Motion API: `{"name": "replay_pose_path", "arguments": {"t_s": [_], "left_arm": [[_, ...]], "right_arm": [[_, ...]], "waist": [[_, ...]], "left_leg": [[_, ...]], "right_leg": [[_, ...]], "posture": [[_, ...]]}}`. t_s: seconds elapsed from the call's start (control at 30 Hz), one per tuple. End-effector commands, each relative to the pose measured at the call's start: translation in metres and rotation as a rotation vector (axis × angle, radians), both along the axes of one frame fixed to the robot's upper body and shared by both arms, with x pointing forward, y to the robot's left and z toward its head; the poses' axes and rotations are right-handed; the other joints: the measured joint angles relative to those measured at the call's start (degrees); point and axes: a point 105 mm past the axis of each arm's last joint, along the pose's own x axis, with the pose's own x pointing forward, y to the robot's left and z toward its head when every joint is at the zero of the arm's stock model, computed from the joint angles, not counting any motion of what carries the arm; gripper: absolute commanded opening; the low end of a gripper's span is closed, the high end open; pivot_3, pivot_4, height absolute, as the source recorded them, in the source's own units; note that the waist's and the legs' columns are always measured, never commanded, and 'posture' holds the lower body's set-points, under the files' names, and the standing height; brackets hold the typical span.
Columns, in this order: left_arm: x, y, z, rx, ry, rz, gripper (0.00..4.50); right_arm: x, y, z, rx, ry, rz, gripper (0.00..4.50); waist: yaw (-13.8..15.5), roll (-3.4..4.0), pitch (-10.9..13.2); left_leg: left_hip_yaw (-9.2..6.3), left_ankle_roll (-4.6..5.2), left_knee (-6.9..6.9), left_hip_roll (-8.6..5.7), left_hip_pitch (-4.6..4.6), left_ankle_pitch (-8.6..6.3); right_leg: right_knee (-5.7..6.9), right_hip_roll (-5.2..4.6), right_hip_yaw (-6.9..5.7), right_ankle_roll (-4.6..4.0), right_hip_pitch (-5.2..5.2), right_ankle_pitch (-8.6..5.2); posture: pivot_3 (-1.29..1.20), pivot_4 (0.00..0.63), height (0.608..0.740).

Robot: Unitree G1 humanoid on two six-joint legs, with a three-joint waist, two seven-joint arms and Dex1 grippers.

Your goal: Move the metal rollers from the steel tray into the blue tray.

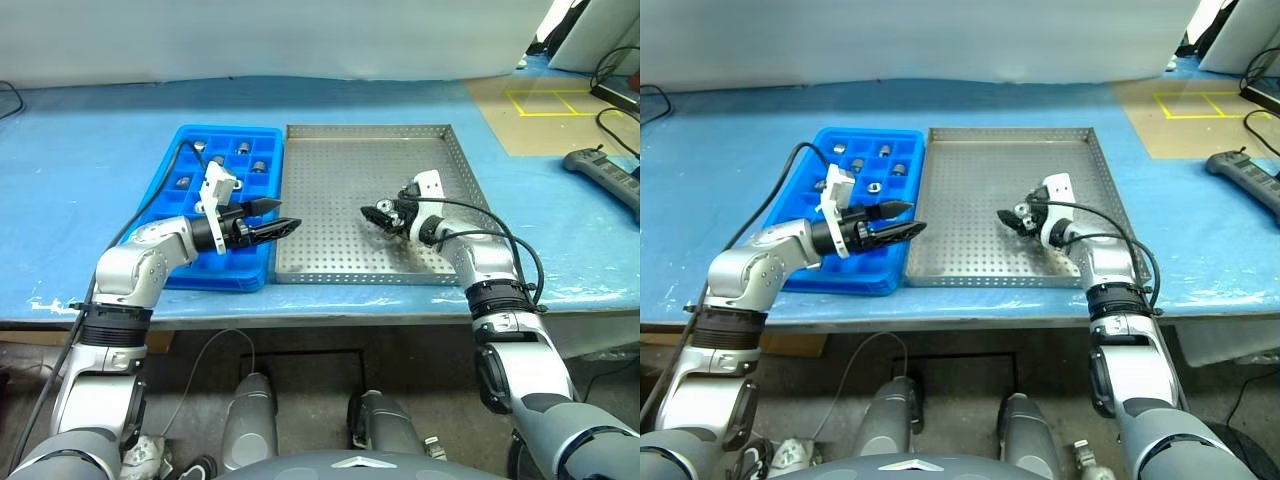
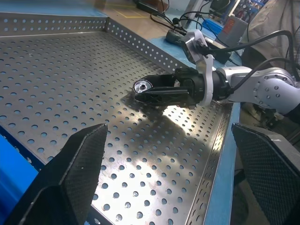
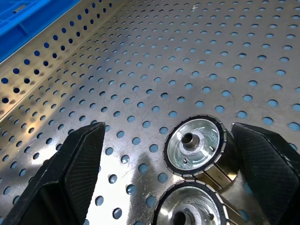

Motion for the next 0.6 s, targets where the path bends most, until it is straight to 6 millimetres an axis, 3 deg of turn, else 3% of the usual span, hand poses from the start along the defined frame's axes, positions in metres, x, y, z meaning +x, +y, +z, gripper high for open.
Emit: {"name": "replay_pose_path", "arguments": {"t_s": [0.03,0.1,0.37,0.5,0.6], "left_arm": [[-0.001,-0.004,0.013,-0.004,-0.051,-0.016,4.50],[-0.002,-0.005,0.012,-0.003,-0.049,-0.018,4.50],[0.000,-0.005,0.009,-0.004,-0.042,-0.014,4.50],[0.002,-0.004,0.008,-0.004,-0.040,-0.012,4.50],[0.003,-0.004,0.007,-0.006,-0.040,-0.014,4.50]], "right_arm": [[0.003,-0.001,0.007,-0.011,-0.042,-0.006,4.48],[0.003,-0.003,0.006,-0.010,-0.043,-0.016,4.48],[0.003,-0.002,0.009,-0.025,-0.072,-0.009,1.82],[0.007,-0.005,0.012,-0.009,-0.076,-0.046,1.77],[0.010,-0.008,0.023,0.113,-0.057,-0.082,1.77]], "waist": [[0.03,0.00,0.00],[0.03,0.00,0.00],[-0.04,0.00,0.00],[-0.04,0.00,0.00],[-0.04,0.00,0.00]], "left_leg": [[0.00,0.00,0.00,0.00,0.00,0.00],[0.00,0.00,0.00,-0.01,-0.01,0.00],[0.00,0.01,0.00,0.00,0.00,0.00],[0.00,0.02,0.00,-0.01,0.00,-0.01],[0.00,0.05,0.00,0.00,0.00,-0.03]], "right_leg": [[-0.01,0.00,0.00,0.00,0.00,0.00],[-0.01,-0.01,0.00,0.00,0.00,0.00],[-0.01,0.00,0.00,0.00,0.00,0.00],[-0.01,0.00,0.00,0.00,0.00,0.00],[-0.01,0.00,0.00,0.00,0.00,0.00]], "posture": [[-0.05,0.150,0.740],[-0.05,0.150,0.740],[-0.05,0.150,0.740],[-0.06,0.150,0.740],[-0.06,0.150,0.740]]}}
